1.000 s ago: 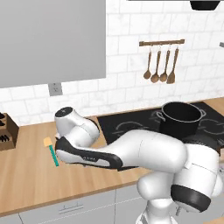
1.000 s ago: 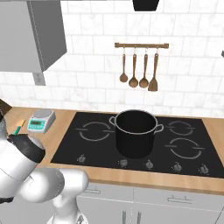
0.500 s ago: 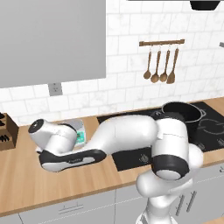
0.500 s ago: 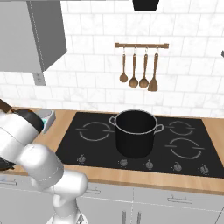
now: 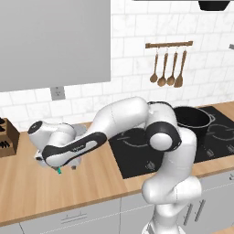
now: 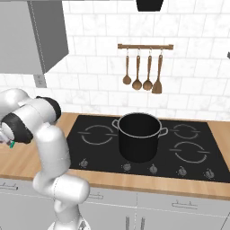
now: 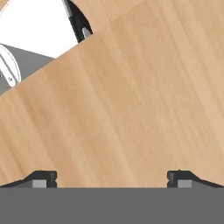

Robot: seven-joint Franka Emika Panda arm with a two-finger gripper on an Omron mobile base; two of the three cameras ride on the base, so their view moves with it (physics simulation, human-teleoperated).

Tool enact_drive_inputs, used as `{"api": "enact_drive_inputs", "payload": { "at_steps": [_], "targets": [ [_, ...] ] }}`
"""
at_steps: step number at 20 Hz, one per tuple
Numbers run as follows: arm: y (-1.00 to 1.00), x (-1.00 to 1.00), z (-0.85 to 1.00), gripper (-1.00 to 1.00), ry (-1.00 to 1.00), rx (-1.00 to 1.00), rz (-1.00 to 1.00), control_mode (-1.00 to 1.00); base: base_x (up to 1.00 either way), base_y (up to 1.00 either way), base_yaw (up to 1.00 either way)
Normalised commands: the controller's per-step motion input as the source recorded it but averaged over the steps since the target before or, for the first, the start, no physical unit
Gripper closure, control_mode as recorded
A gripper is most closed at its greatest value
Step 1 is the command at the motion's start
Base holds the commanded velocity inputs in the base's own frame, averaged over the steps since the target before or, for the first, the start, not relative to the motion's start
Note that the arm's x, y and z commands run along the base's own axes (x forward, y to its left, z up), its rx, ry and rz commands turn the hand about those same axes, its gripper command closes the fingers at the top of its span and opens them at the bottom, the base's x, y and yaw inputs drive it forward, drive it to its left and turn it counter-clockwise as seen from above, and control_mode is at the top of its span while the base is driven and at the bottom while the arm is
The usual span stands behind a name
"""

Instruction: Put the bell pepper and potato in the pot. Retrieve the spatula and lightly stir the vegetables in the pot.

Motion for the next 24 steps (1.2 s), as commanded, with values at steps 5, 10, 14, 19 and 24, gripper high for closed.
{"api": "enact_drive_inputs", "payload": {
  "at_steps": [5, 10, 14, 19, 24],
  "targets": [
    [0.0, 0.22, -0.29, -1.0, 0.0, 0.03, 0.01, -1.0, 0.0, 0.0, 0.0],
    [0.0, 0.31, -0.13, -1.0, 0.0, 0.07, 0.0, -1.0, 0.0, 0.0, 0.0],
    [-0.05, 0.04, -0.24, -1.0, 0.0, 0.12, 0.0, -1.0, 0.0, 0.0, 0.0],
    [-0.32, 0.0, -0.23, -1.0, 0.0, 0.16, 0.0, -1.0, 0.0, 0.0, 0.0],
    [-0.41, 0.0, -0.26, -1.0, 0.0, 0.15, 0.0, -1.0, 0.0, 0.0, 0.0]
  ]
}}
